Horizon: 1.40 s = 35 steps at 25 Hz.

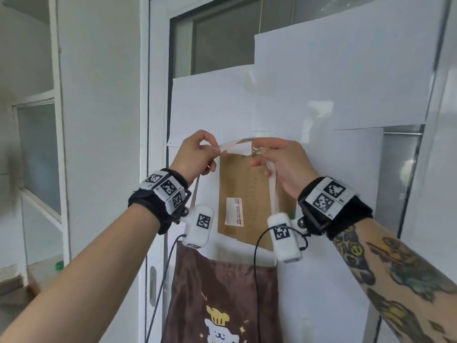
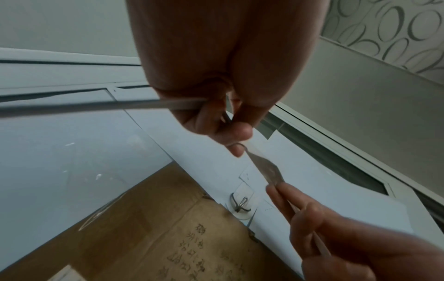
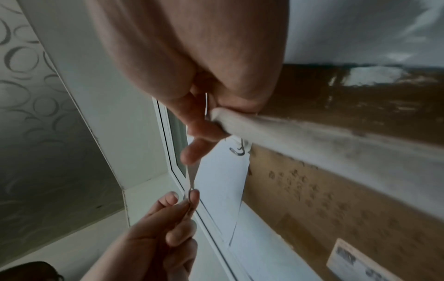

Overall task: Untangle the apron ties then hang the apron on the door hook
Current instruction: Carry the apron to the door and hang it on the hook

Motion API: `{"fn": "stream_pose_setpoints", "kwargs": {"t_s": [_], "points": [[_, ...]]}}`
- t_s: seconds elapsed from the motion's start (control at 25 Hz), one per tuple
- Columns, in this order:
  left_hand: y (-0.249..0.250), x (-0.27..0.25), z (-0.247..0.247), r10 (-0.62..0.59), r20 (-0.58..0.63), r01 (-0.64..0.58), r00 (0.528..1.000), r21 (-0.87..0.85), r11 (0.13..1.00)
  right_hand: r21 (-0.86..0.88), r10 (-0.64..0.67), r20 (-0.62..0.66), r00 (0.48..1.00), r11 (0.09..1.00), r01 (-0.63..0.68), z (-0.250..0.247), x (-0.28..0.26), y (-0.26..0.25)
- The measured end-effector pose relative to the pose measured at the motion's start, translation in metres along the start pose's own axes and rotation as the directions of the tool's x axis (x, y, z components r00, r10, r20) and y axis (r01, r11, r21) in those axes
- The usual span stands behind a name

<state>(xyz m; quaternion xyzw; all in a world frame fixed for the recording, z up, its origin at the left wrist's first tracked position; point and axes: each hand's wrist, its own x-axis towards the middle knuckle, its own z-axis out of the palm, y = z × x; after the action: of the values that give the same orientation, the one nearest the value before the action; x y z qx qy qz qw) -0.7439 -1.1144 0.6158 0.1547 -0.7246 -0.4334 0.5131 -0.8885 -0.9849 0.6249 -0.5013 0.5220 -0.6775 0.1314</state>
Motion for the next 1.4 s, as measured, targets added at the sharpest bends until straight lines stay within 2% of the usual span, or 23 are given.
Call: {"fn": "stream_pose_setpoints", "kwargs": {"t_s": [0.2,0.4,0.52,0.6,0.68,0.92,1.12,1.28,1.4], "points": [[-0.013,0.039,0.018,0.076,0.018,-0.078,0.997,0.126,0.989,-0.145,0.012,-0.087,0.996,0.989,-0.024,0.005,0.030,-0.001],[-0.035,0.055,0.033,0.075,0.171,-0.102,0.982,0.158,0.982,-0.433,-0.007,-0.198,0.980,0.898,-0.081,0.010,0.040,0.015],[-0.046,0.054,0.039,0.083,0.200,-0.111,0.976,0.129,0.985,-0.501,-0.068,-0.232,0.970,0.864,-0.059,0.015,0.035,0.018],[-0.054,0.054,0.042,0.097,0.168,-0.117,0.981,0.116,0.986,-0.543,-0.111,-0.257,0.960,0.838,-0.048,0.016,0.031,0.023],[-0.058,0.052,0.044,0.091,0.139,-0.104,0.986,0.090,0.990,-0.546,-0.106,-0.265,0.958,0.835,-0.059,0.016,0.026,0.030],[-0.060,0.029,0.048,0.074,0.197,-0.085,0.978,0.048,0.995,-0.627,-0.112,-0.218,0.969,0.777,-0.051,0.011,0.010,0.056],[-0.072,0.006,0.052,0.018,0.264,-0.025,0.964,0.022,0.999,-0.642,-0.015,-0.206,0.978,0.757,-0.123,0.010,-0.010,0.073],[-0.089,-0.006,0.043,-0.029,0.332,-0.006,0.943,0.105,0.994,-0.680,0.053,-0.190,0.980,0.713,-0.171,0.009,-0.025,0.085],[-0.110,-0.017,0.031,-0.114,0.338,0.075,0.934,0.126,0.989,-0.720,0.137,-0.154,0.979,0.662,-0.206,0.009,-0.040,0.096]]}}
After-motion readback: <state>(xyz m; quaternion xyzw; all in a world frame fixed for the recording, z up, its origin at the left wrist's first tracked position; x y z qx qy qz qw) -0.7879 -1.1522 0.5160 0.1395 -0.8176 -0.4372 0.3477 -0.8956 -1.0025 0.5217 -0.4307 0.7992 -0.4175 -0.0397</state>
